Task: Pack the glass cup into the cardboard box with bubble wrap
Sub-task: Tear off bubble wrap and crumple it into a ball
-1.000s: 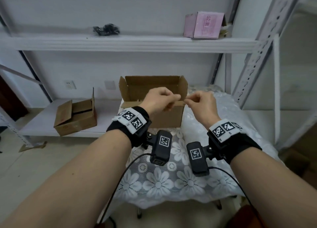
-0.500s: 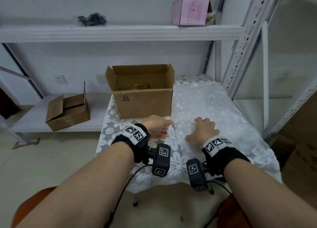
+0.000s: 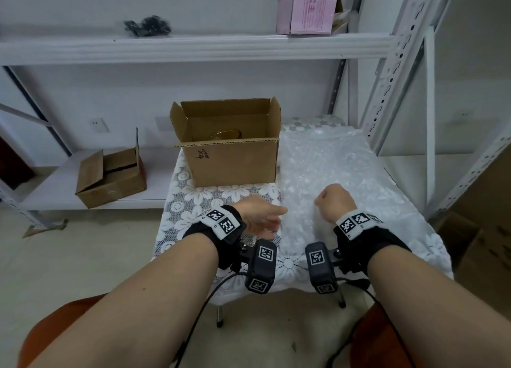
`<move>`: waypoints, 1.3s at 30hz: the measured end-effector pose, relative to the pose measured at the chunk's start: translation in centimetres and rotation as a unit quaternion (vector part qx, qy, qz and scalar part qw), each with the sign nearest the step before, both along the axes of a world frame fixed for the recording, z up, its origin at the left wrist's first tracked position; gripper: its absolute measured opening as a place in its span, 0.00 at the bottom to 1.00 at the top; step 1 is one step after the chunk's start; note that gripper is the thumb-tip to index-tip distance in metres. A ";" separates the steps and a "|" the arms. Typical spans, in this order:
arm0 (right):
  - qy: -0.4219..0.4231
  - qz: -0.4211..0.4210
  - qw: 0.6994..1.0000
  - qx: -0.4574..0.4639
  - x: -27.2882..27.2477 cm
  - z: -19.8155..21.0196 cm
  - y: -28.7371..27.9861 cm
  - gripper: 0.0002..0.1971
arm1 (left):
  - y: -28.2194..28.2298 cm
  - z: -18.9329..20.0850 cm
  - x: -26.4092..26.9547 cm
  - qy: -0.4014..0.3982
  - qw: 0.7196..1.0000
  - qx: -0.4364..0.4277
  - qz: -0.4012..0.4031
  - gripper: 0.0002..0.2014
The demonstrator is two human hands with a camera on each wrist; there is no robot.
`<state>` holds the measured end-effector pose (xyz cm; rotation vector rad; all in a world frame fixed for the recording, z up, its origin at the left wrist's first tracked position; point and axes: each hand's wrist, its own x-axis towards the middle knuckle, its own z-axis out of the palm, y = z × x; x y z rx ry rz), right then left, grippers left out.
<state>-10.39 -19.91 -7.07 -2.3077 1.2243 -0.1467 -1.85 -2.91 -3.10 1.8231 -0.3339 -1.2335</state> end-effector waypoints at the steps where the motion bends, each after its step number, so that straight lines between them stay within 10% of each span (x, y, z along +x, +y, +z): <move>1: -0.025 -0.015 1.000 0.006 0.1 0.2 0.0 0.11 | -0.1 0.0 -0.1 0.005 1.000 0.000 -0.005 0.23; 11: -0.257 -0.112 0.958 0.057 0.2 2.0 2.3 0.03 | -0.6 -0.4 0.5 -0.073 0.991 -0.108 0.013 0.06; 20: -0.410 -0.029 0.906 0.101 1.0 3.0 4.5 0.06 | -0.2 -0.2 1.7 -0.116 0.975 -0.178 0.065 0.24; 32: -0.315 0.166 0.901 -0.249 1.4 4.9 7.2 0.06 | 0.3 2.0 2.0 -0.187 0.966 -0.172 -0.046 0.25; 39: -0.293 0.291 0.877 -0.246 2.0 3.9 8.6 0.06 | 2.2 0.8 3.5 -0.111 0.954 -0.252 0.122 0.14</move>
